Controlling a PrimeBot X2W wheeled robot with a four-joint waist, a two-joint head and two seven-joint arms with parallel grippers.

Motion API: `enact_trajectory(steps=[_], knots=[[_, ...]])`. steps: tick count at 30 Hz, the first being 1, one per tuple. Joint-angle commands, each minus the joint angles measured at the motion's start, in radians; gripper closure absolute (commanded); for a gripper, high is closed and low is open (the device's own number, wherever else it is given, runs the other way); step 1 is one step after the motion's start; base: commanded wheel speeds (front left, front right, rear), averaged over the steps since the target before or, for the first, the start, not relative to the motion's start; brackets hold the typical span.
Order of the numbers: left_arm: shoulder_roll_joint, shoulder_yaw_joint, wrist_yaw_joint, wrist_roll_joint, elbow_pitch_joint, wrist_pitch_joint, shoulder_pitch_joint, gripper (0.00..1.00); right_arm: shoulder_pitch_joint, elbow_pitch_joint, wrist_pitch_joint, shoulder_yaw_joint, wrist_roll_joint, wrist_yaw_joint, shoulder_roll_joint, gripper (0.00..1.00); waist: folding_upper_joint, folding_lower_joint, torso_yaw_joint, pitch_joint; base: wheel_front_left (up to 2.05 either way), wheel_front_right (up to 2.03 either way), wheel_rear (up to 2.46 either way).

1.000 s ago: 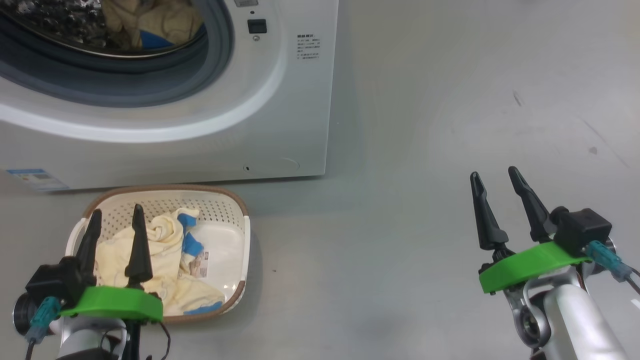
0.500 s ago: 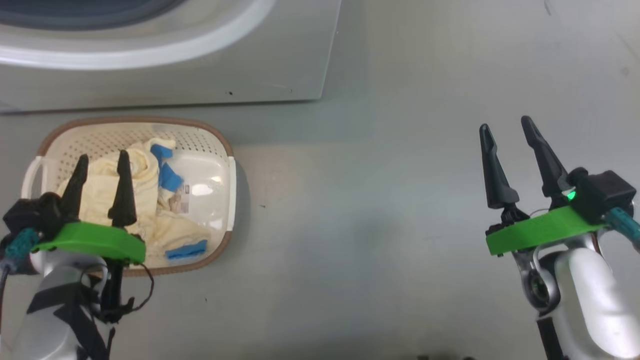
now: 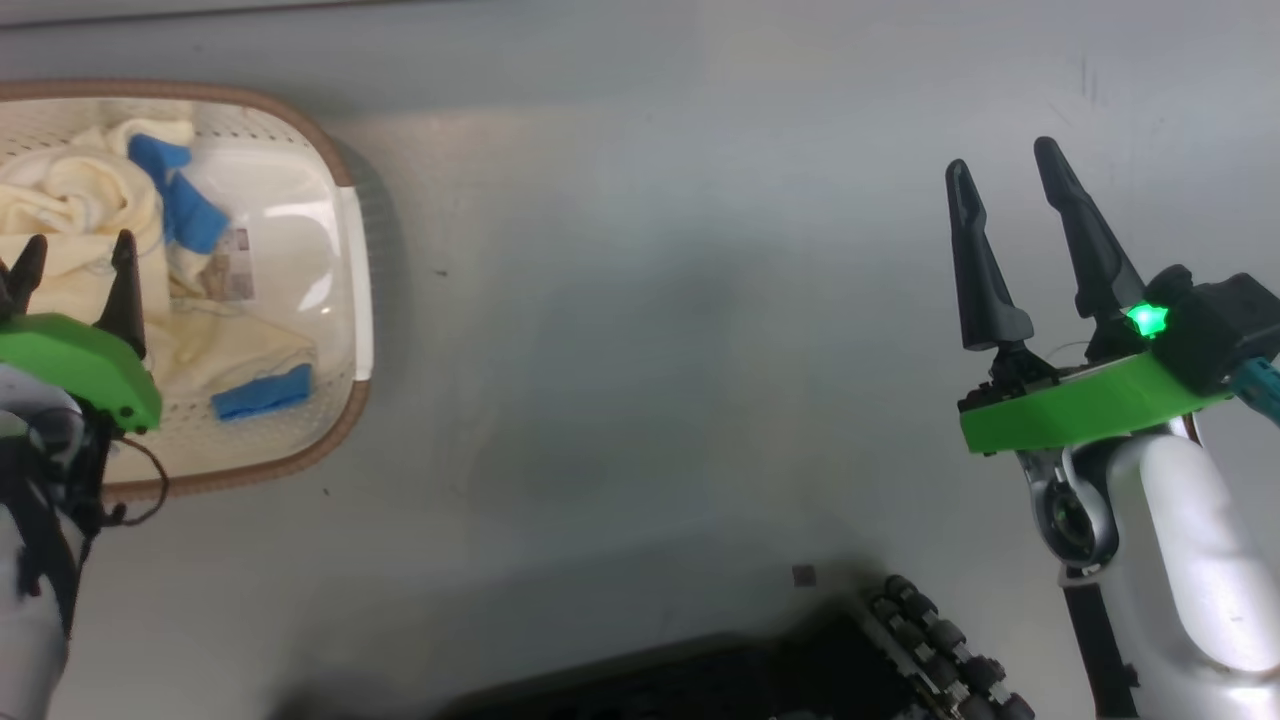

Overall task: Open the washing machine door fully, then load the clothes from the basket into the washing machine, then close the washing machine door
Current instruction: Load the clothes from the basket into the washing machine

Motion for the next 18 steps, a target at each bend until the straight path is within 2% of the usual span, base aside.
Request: enact_trajectory(steps=[1, 6, 13, 18], knots=[[0.067, -0.005, 0.001, -0.012, 0.024, 0.03, -0.012, 0.0, 0.016, -0.033, -0.01, 0.026, 0.013, 0.0, -0.002, 0.0, 0.0001, -0.0003, -0.054, 0.083, 0.0, 0.0, 0.0], [0.135, -0.085, 0.001, -0.048, 0.102, 0.098, -0.094, 0.0, 0.004, -0.044, -0.01, 0.047, 0.048, 0.0, -0.002, 0.0, 0.0001, -0.0003, -0.099, 0.149, 0.0, 0.0, 0.0], [0.181, -0.162, 0.001, -0.078, 0.2, 0.171, -0.17, 0.0, 0.025, -0.049, -0.01, 0.054, 0.082, 0.0, -0.002, 0.0, 0.0001, -0.0003, -0.124, 0.18, 0.0, 0.0, 0.0], [0.188, -0.207, 0.001, -0.088, 0.244, 0.206, -0.207, 0.0, 0.04, -0.057, -0.01, 0.053, 0.09, 0.0, -0.002, 0.0, 0.0001, -0.0003, -0.132, 0.19, 0.0, 0.0, 0.0]])
